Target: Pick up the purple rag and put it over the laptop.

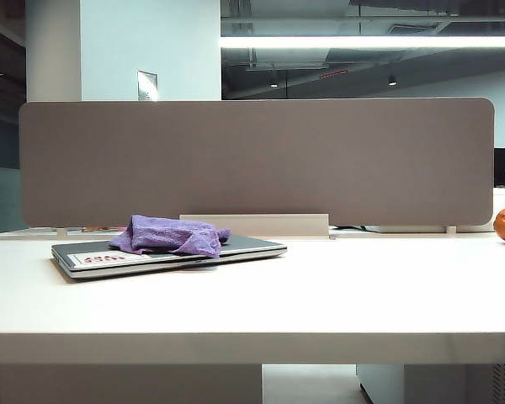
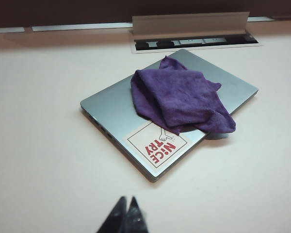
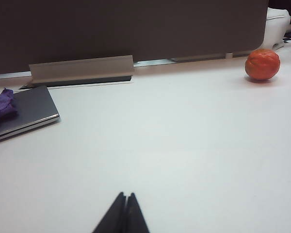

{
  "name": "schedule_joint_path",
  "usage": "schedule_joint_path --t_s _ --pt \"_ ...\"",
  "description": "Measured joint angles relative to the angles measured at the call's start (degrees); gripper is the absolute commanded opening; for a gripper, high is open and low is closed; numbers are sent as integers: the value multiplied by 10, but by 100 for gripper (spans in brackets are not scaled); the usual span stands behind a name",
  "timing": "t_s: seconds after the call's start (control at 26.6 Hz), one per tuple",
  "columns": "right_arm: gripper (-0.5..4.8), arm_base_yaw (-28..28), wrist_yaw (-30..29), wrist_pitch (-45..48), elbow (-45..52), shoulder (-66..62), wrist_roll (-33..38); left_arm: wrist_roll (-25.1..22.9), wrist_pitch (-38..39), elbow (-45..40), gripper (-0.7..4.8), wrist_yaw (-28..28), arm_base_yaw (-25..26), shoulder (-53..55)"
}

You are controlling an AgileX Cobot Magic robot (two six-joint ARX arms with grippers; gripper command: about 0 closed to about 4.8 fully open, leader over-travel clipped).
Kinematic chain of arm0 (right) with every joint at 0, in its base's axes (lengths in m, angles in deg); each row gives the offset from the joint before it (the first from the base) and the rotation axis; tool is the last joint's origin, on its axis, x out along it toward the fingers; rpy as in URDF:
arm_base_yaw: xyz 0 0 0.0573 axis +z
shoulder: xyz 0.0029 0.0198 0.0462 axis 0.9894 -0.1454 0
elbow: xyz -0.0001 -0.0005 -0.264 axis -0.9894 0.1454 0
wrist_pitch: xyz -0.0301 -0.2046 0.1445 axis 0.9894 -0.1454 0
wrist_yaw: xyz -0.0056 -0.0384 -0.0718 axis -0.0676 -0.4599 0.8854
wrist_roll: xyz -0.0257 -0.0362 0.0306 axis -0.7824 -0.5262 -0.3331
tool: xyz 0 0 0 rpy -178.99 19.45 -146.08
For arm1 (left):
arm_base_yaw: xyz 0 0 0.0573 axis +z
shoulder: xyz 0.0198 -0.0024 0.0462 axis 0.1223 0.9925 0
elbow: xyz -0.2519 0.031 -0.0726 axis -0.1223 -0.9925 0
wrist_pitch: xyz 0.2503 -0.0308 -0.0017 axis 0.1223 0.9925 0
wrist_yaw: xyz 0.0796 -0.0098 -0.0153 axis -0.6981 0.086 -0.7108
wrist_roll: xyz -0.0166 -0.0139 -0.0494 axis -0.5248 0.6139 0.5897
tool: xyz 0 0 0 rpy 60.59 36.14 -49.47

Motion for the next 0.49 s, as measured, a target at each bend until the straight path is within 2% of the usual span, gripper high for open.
schedule_joint_path --t_s 0.23,0.49 --pt "22 0 0 0 0 0 0 43 12 -86 -6 0 0 -163" --pt "22 0 0 0 0 0 0 45 40 -113 -6 0 0 -251"
